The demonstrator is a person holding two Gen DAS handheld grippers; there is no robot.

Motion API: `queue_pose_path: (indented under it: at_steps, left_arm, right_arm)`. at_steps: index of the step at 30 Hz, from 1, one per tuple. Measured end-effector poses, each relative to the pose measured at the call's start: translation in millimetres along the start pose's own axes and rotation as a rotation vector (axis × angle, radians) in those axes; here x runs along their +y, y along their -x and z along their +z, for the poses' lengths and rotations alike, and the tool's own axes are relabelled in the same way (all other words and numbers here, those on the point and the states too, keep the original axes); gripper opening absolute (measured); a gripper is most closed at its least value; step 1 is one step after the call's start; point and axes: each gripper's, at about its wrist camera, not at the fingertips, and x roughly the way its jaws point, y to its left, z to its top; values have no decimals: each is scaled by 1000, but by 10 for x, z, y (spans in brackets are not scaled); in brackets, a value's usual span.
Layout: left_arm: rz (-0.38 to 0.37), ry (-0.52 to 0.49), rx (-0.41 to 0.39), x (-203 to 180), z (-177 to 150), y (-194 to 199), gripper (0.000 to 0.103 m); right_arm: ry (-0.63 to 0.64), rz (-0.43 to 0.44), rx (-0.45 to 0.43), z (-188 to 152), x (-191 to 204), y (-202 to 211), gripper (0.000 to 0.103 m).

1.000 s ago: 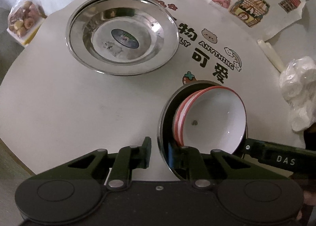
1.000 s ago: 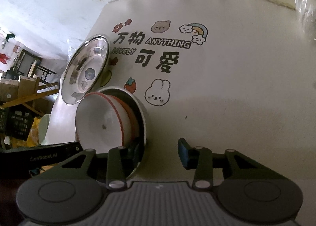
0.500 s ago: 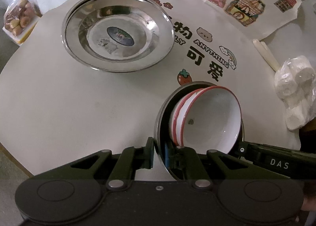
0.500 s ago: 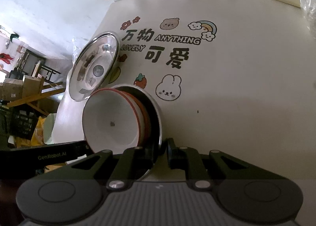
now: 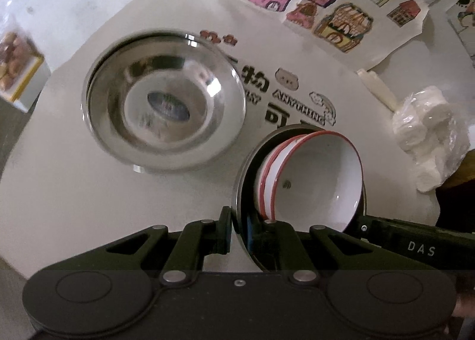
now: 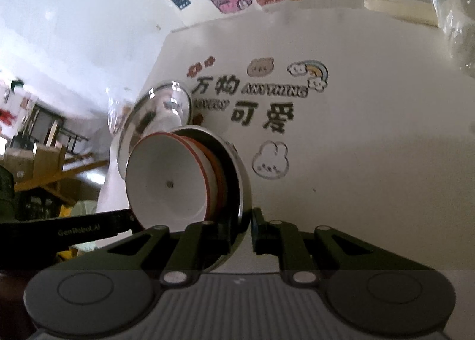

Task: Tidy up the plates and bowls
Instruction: 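Lift the bowl stack with both grippers and carry it over the steel plates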

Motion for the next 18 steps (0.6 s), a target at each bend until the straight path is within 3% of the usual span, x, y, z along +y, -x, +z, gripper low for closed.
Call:
queue_pose_path:
  at_steps: [9,18]
  left_arm:
    - [-62,-132,22,267,593,151,9]
    - [-70,-190,65,720,952,177,8]
  right_arm:
    - [-101,-39,-102,166,422,-46,14]
    - [-174,-55,-126,262,850,-367,14]
